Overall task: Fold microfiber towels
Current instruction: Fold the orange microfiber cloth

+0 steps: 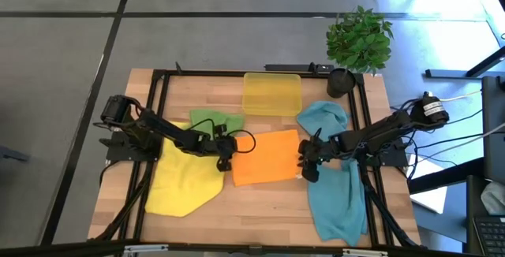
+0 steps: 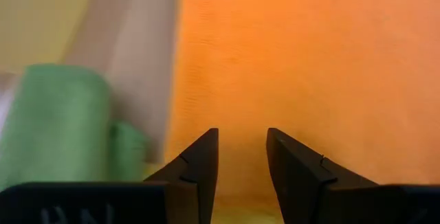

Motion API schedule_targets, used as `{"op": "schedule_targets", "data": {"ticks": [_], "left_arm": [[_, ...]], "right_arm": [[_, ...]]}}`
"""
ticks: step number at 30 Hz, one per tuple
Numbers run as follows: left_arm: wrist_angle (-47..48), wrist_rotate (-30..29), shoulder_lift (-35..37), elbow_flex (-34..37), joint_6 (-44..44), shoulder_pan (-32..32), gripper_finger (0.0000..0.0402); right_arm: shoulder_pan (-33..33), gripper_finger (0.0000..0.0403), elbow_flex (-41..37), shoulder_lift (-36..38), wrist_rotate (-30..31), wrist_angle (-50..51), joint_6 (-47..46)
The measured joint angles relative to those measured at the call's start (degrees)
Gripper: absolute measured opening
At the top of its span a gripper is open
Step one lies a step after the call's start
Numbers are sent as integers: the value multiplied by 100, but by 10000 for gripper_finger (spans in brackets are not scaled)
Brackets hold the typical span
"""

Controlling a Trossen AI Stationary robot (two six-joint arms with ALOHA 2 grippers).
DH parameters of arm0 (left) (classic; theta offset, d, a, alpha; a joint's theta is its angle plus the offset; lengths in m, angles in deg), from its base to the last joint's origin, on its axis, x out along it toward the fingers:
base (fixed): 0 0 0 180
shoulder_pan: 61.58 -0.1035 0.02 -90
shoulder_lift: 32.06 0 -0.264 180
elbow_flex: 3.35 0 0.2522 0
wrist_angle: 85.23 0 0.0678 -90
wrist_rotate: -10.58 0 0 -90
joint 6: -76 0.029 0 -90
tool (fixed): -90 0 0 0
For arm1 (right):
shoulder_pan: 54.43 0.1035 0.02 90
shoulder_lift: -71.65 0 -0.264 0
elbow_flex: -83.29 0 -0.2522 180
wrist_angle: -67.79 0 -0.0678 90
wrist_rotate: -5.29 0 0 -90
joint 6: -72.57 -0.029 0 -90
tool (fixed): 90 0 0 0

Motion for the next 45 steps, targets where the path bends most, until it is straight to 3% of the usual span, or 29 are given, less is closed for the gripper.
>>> {"op": "schedule_targets", "data": {"ticks": [19, 25, 33, 45], "left_arm": [[-169, 467, 0, 0, -762, 995, 115], [-472, 459, -2, -26, -468, 1220, 115], [-445, -1002, 285, -140, 318, 1191, 115], [396, -947, -30, -132, -313, 598, 115]], "right_arm": [[-515, 147, -15, 293, 557, 316, 896], [-820, 147, -7, 289, 940, 216, 1533], [-934, 147, 46, 293, 935, 178, 1682], [-934, 147, 59, 304, 831, 167, 1676]]}}
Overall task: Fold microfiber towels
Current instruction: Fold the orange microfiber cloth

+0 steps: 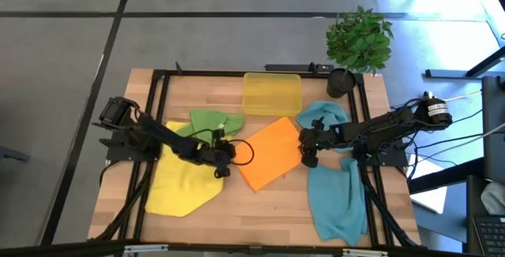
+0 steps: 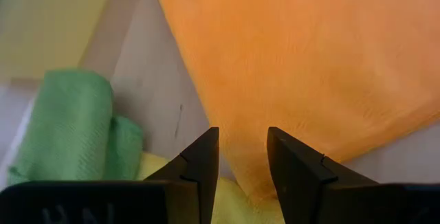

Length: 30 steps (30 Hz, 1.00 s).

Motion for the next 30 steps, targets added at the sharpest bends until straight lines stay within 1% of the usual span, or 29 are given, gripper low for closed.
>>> {"op": "schedule_targets", "data": {"ticks": [5, 7, 10, 16, 24, 27, 30], "left_arm": [[37, 84, -113, -2, -244, -62, 114], [27, 234, -147, -2, -365, -62, 114], [-44, 608, -140, -8, -581, -26, 114], [-356, 1113, -146, -4, -755, 345, 114], [-763, 1215, -149, -2, -878, 821, 114], [-862, 1266, -149, -33, -601, 912, 114], [-872, 1034, -136, -187, -202, 976, 114]], "right_arm": [[2, 147, 0, 0, 0, 0, 0], [2, 147, 0, 0, 0, -2, 4], [2, 147, 0, 0, 53, -6, 13], [2, 147, 2, 0, 311, -176, 307], [2, 147, 9, 2, 358, -837, 992], [2, 147, 20, 2, 363, -1076, 1211], [9, 147, 144, 2, 307, -1058, 1173]]}}
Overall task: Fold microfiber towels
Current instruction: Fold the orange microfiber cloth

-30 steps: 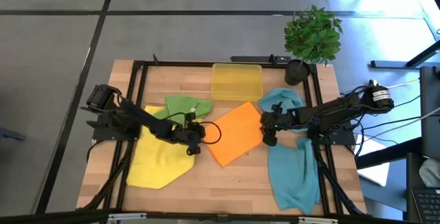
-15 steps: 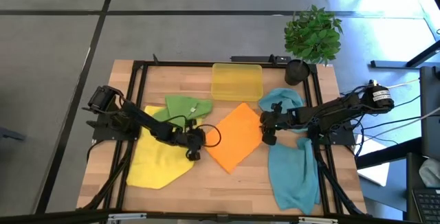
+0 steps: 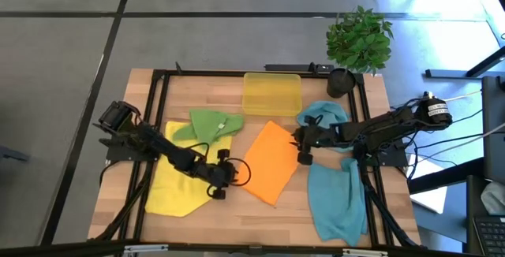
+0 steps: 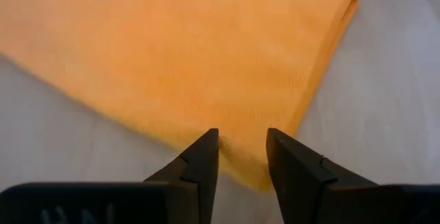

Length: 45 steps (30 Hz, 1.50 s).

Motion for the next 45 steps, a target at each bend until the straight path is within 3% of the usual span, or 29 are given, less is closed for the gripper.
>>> {"op": "schedule_targets", "data": {"ticks": [7, 11, 17, 23, 31, 37, 42, 45], "left_arm": [[17, -987, 66, -258, 813, -81, 114], [604, -1210, 66, -254, 537, -331, 114], [1591, -1044, 66, -247, -472, -661, 114], [1311, -210, -96, -248, -562, -603, 114], [476, -113, -672, -273, -533, -381, 113], [-140, 201, -722, -284, 24, -304, 113], [95, 819, -734, -530, 505, -224, 114], [941, 674, -608, -790, 773, -102, 114]], "right_arm": [[297, 147, 105, 2, -932, 146, -502], [439, 147, 103, 2, -1076, 790, -1182], [575, 147, 103, 0, -1068, 1723, -1958], [557, 147, 103, 0, -782, 1905, -2313], [89, 147, 99, -2, -269, 1502, -1709], [-426, 147, 96, -2, -246, 725, -622], [-721, 147, 96, -2, -244, 24, 28], [-741, 147, 96, -2, -245, -46, 157]]}}
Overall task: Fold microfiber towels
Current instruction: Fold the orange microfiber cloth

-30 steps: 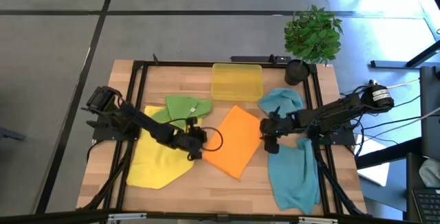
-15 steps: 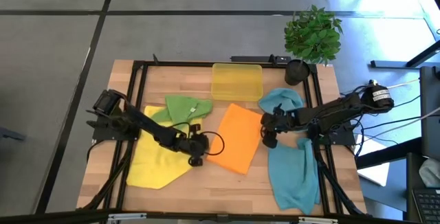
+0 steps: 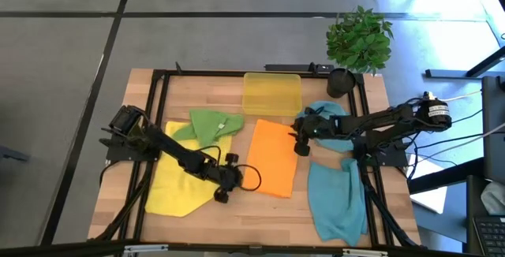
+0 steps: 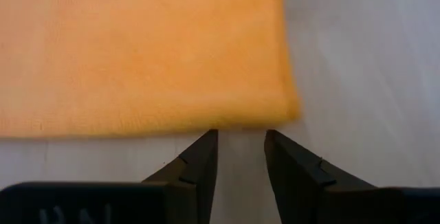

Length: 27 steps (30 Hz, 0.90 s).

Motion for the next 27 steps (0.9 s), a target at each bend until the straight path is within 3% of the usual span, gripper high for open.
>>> {"op": "schedule_targets", "data": {"ticks": [8, 19, 27], "left_arm": [[1341, -991, 79, -748, 655, 387, 114], [1038, -1138, -229, -773, 2291, 764, 114], [459, -2095, -768, -792, 3824, 856, 114]], "right_arm": [[99, 147, 0, 0, -20, 215, -166], [232, 147, 0, -2, -26, 262, -174], [254, 147, 0, -2, -49, 255, -199]]}}
